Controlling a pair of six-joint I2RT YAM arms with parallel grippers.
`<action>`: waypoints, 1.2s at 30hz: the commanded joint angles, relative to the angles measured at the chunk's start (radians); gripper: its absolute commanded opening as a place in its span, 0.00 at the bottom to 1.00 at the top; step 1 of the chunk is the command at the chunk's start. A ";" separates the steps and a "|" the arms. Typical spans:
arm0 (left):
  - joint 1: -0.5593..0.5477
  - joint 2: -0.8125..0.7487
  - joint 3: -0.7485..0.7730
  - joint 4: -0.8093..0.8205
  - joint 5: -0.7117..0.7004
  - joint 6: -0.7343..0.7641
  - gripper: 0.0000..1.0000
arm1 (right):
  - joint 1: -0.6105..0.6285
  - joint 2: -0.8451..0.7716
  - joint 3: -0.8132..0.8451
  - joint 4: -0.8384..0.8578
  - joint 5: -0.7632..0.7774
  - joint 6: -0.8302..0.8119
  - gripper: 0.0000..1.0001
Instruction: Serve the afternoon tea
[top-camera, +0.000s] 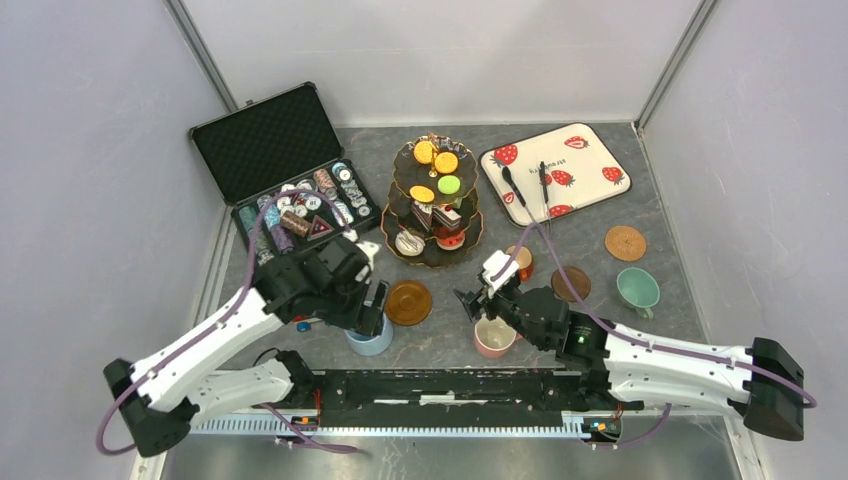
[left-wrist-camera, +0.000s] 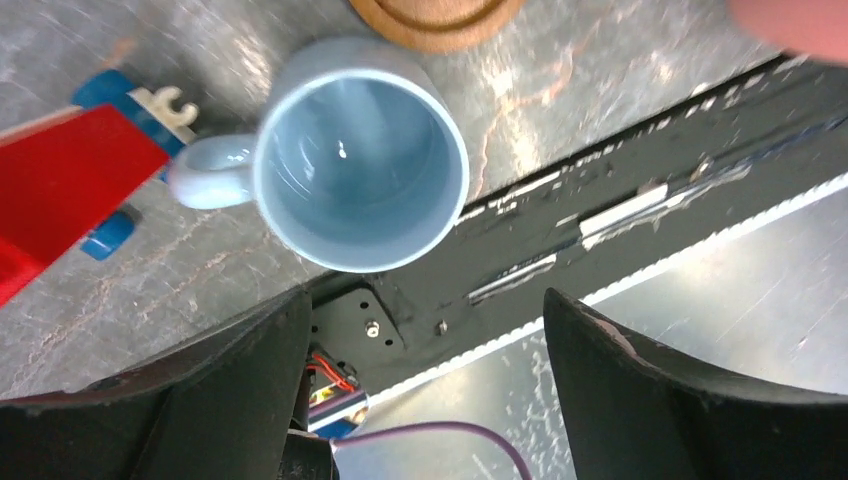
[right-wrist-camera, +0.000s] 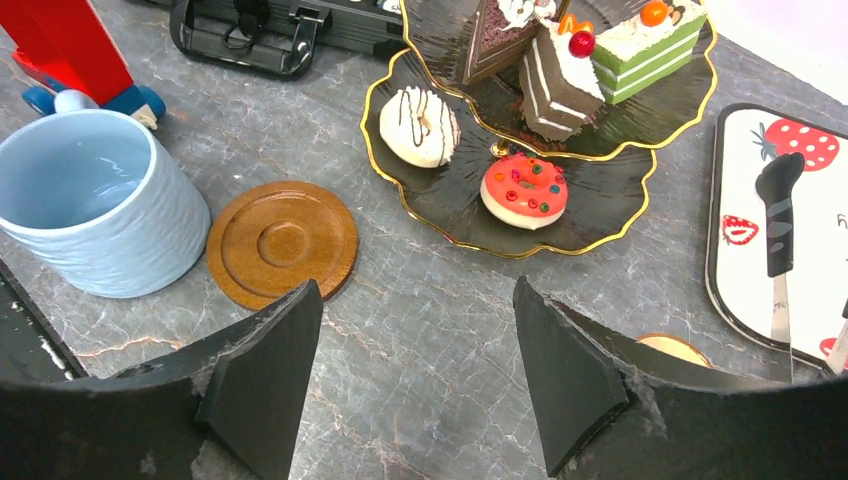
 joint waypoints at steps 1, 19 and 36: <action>-0.107 0.109 -0.033 0.024 -0.004 -0.074 0.88 | -0.002 -0.067 -0.035 0.064 -0.022 -0.010 0.77; -0.159 0.414 -0.062 0.184 -0.148 -0.101 0.49 | -0.003 -0.165 -0.059 0.008 0.003 -0.012 0.78; -0.165 0.371 -0.001 0.083 -0.151 -0.170 0.02 | -0.003 -0.185 -0.094 0.003 0.088 -0.029 0.77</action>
